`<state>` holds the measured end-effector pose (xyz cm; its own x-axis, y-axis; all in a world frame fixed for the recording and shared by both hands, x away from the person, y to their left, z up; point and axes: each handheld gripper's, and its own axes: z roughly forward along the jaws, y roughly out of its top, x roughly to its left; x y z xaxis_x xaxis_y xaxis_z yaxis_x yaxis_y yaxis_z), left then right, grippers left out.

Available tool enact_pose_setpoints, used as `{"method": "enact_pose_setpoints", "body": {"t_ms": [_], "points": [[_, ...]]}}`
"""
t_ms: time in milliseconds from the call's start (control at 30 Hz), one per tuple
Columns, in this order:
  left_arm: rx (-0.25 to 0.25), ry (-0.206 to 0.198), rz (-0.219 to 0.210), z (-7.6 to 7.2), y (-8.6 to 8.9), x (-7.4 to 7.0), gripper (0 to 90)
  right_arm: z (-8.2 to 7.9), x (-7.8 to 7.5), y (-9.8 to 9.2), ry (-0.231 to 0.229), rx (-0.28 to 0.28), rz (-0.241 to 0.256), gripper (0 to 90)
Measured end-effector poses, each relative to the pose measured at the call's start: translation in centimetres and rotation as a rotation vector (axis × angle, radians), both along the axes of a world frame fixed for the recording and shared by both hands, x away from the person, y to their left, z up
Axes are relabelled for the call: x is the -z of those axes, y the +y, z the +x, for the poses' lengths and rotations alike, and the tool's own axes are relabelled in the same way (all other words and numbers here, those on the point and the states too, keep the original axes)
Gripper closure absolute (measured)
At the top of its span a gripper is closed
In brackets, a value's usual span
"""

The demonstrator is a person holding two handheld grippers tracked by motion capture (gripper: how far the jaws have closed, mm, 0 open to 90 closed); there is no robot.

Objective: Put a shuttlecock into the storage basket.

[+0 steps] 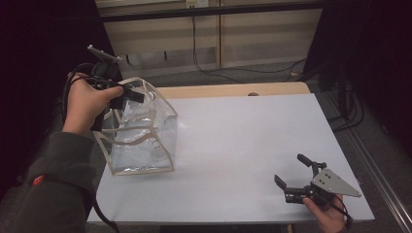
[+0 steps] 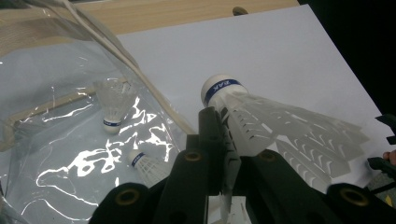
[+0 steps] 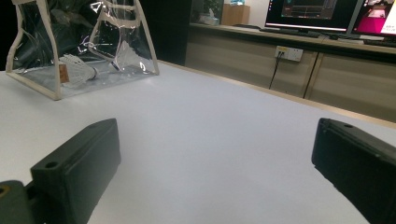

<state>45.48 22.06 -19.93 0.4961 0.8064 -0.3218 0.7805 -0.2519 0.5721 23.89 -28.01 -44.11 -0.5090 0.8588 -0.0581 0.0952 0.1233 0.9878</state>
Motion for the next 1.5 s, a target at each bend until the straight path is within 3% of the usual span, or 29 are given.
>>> {"method": "enact_pose_setpoints", "body": {"t_ms": [367,633,1200,1500], "points": [[-0.009,0.008,0.003,0.3,0.8,0.1,88.4,0.0,0.0,0.0,0.003,0.001,0.0,1.5],[-0.053,-0.007,0.014,0.5,1.4,0.5,88.3,0.0,0.0,0.1,0.003,-0.001,0.0,1.5],[-0.094,-0.025,0.033,0.8,2.5,1.1,88.2,0.0,0.0,0.0,0.002,0.0,0.0,1.5],[-0.094,-0.022,0.041,1.0,2.8,1.5,88.2,0.0,0.0,0.0,0.001,0.002,0.0,1.5]]}}
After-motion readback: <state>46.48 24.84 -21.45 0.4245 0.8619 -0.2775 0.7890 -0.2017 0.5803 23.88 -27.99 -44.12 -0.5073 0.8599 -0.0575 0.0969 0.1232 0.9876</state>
